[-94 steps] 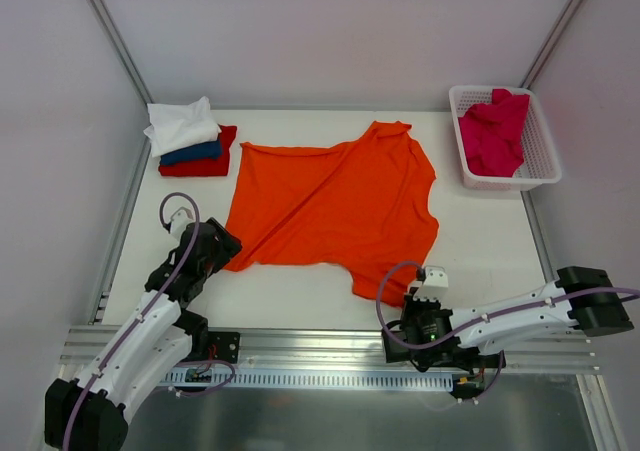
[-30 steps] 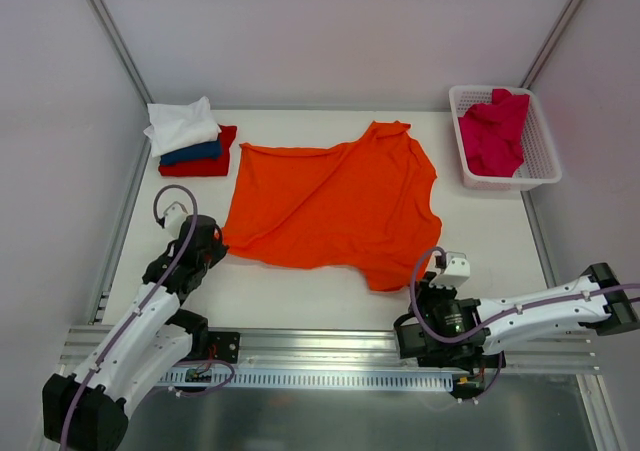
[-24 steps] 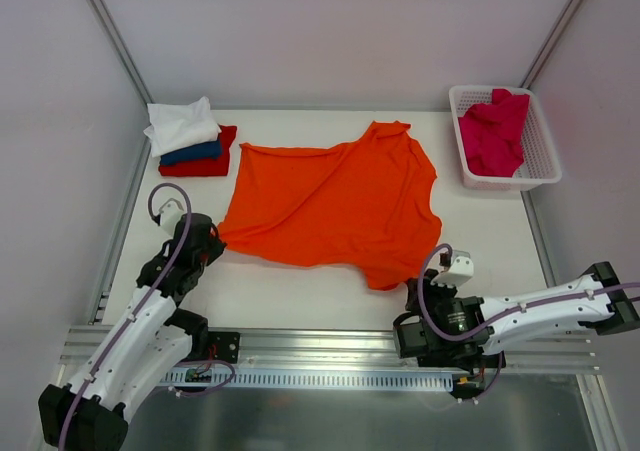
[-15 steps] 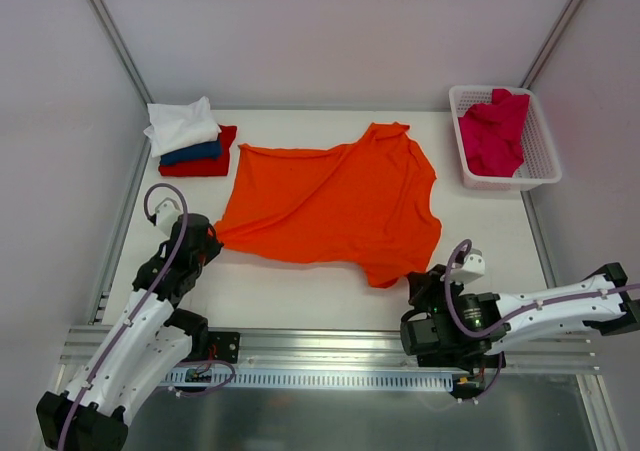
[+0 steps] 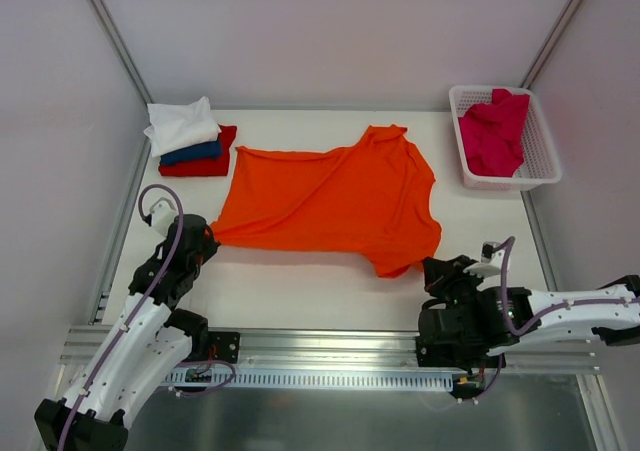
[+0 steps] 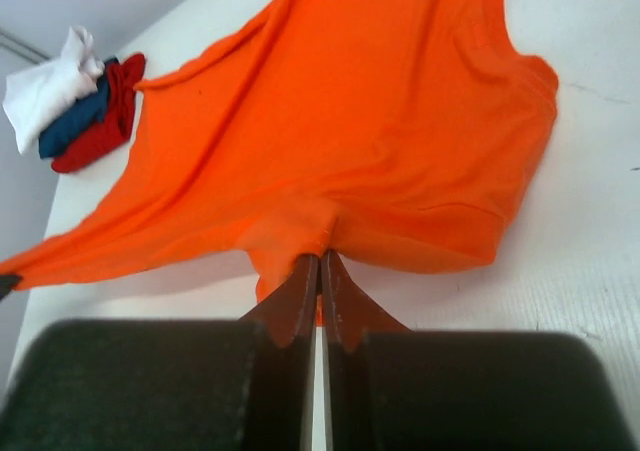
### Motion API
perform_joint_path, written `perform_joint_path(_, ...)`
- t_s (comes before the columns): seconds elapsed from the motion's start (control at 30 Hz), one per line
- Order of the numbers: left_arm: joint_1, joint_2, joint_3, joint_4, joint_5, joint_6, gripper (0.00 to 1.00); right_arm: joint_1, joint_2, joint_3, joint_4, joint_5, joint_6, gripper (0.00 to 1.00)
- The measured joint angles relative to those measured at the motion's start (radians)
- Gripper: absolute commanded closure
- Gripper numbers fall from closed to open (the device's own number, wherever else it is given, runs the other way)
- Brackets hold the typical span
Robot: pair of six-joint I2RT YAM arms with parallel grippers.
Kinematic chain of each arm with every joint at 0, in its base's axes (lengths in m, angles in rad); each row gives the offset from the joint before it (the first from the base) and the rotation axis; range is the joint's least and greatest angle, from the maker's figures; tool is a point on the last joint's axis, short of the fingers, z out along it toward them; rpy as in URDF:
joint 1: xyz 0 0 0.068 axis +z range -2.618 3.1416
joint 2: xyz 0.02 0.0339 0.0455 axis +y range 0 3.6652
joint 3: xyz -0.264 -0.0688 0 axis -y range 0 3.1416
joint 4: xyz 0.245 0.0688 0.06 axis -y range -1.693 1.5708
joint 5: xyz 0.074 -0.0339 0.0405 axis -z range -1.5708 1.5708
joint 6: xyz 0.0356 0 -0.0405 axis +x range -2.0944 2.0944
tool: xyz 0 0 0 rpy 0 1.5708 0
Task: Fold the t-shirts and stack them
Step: Flatten out the tshirt
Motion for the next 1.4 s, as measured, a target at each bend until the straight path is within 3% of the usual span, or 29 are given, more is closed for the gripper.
perform_joint_path(0.27, 0.0, -0.023, 0.006, -0.002, -0.03, 0.0, 1.0, -0.094, -0.152, 0.005, -0.003, 0.069, -0.138, 1.0)
perform_joint_path(0.6, 0.0, 0.057, 0.029, 0.0, -0.046, -0.002, 1.0, -0.126, -0.174, 0.02, -0.003, 0.116, -0.198, 1.0)
perform_joint_path(1.07, 0.0, 0.153, 0.07, 0.062, -0.044, 0.009, 1.0, -0.202, 0.104, 0.169, -0.005, 0.13, -0.302, 1.0)
perform_joint_path(1.4, 0.0, 0.182, 0.07, 0.102, -0.036, 0.029, 1.0, -0.335, 0.234, 0.204, -0.005, 0.13, -0.372, 1.0)
